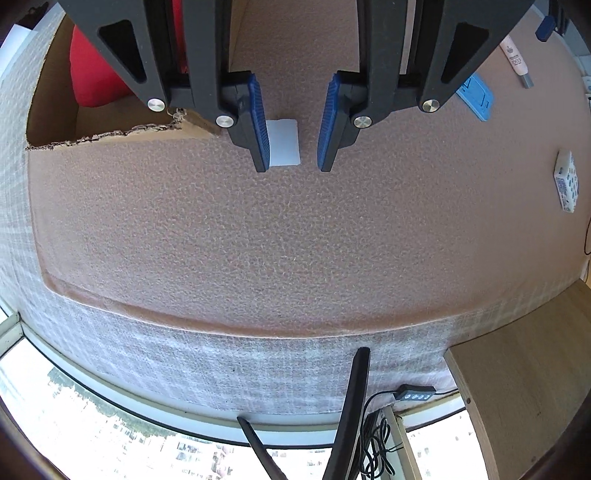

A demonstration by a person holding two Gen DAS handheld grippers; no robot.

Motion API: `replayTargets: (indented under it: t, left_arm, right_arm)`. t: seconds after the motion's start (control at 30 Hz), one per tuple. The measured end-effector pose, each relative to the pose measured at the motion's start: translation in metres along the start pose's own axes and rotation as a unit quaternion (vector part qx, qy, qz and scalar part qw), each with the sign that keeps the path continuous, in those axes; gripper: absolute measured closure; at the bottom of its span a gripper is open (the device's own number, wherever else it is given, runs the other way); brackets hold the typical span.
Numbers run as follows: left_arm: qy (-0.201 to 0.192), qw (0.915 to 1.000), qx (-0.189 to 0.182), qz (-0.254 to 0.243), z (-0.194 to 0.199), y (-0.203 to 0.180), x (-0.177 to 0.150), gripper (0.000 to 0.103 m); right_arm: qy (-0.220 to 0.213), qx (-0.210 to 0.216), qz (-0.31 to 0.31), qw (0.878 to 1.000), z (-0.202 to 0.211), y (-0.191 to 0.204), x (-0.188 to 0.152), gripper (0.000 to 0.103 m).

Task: Organize objects
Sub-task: 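Move the right tool to the small white block and close on it, then close the left gripper on the white bottle while the right lifts the white block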

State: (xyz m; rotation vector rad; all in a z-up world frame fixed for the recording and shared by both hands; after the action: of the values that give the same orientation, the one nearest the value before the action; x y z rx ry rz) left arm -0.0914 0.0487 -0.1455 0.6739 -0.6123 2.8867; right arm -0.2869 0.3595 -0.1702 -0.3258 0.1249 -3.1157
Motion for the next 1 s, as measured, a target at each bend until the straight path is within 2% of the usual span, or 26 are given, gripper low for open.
replayTargets:
  t: [0.23,0.4,0.47,0.57,0.83,1.0]
  left_arm:
    - [0.004,1.0000,0.000,-0.006,-0.010,-0.005,0.009,0.041]
    - [0.007,0.9999,0.003,-0.009,-0.015,-0.007,0.010,0.041]
    - [0.007,0.9999,0.004,-0.010,-0.015,-0.007,0.010,0.041]
    - [0.006,0.9999,0.004,-0.008,-0.015,-0.006,0.010,0.041]
    - [0.007,0.9999,0.009,-0.002,-0.019,-0.002,0.011,0.041]
    - [0.012,0.9998,0.012,0.006,-0.025,0.001,0.015,0.039]
  right_arm:
    - [0.017,-0.069,0.061,0.996,-0.012,0.010,-0.001,0.079]
    - [0.018,-0.093,0.099,0.991,-0.015,0.016,-0.004,0.080]
    - [0.019,-0.094,0.112,0.989,-0.015,0.019,-0.005,0.087]
    - [0.021,-0.105,0.128,0.986,-0.015,0.022,-0.006,0.087]
    - [0.022,-0.074,0.105,0.991,-0.010,0.016,-0.007,0.094]
    - [0.010,-0.020,0.064,0.998,0.002,0.008,-0.011,0.096]
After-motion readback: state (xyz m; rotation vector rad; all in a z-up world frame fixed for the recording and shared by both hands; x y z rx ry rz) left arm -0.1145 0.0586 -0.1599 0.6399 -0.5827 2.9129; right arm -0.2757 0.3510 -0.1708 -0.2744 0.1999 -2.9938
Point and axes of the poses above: each gripper's, at about its wrist camera, not at the fingertips, and z roughly against the way its jaws point, y to its left, x to its top, the point moved 5 cm from there along -z, roughly the way its jaws point, and after that the axes turned 3 degrees about -x, right-handed, at the moved point
